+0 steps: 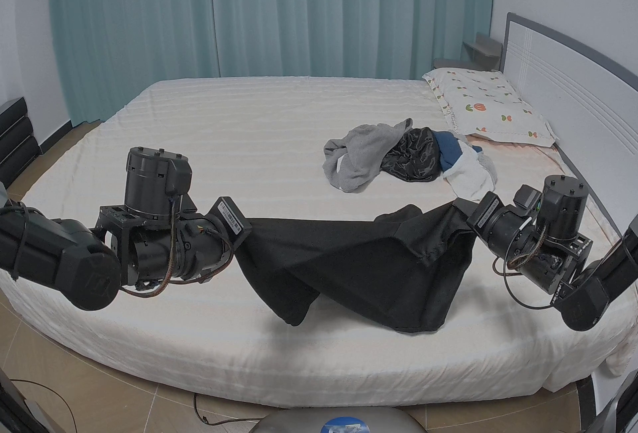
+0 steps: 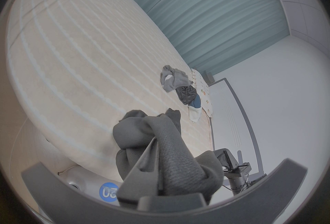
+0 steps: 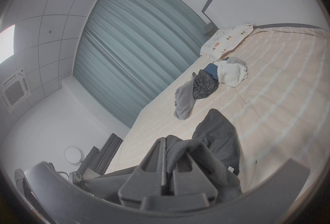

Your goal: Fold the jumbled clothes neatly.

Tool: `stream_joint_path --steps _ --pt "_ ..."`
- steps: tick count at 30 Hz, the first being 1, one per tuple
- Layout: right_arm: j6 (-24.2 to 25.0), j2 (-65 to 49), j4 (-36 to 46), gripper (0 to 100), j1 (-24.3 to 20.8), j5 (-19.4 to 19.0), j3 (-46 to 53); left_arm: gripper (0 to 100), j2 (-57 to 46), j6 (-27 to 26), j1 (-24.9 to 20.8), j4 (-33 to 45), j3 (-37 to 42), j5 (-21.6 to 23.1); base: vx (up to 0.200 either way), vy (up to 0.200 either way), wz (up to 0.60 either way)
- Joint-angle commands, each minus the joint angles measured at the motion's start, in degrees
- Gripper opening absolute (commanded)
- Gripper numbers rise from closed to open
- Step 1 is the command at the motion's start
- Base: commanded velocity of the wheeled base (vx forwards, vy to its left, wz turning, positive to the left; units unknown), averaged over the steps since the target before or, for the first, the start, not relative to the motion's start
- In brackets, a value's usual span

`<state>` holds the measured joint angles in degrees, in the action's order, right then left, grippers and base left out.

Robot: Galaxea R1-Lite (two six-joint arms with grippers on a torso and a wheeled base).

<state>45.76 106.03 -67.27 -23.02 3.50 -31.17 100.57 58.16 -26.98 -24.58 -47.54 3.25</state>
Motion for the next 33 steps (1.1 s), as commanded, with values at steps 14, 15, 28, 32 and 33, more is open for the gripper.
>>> stream_joint_path --steps 14,15,28,32,33 --pt "-5.25 1.90 -1.20 0 -2.30 1.77 -2.84 0 -2.57 0.20 0.61 -0.12 1.75 0.00 0.000 0.200 0.00" --pt "-5.25 1.90 -1.90 0 -2.21 1.86 -2.75 0 -2.40 0.20 0.61 -0.12 1.75 -0.18 0.000 0.200 0.00" --pt "-5.16 1.81 -4.28 0 -2.30 3.80 -2.58 0 -5.04 0.02 0.96 -0.03 2.81 -0.44 0.000 0.200 0.00" --pt "-5.16 1.90 -4.28 0 -2.30 3.80 -2.58 0 -6.09 0.02 0.96 -0.03 2.98 -0.44 0.000 0.200 0.00" --pt "-5.07 1.81 -4.28 0 -2.38 3.80 -2.67 0 -6.27 -0.07 0.96 -0.03 3.07 -0.44 0.000 0.200 0.00"
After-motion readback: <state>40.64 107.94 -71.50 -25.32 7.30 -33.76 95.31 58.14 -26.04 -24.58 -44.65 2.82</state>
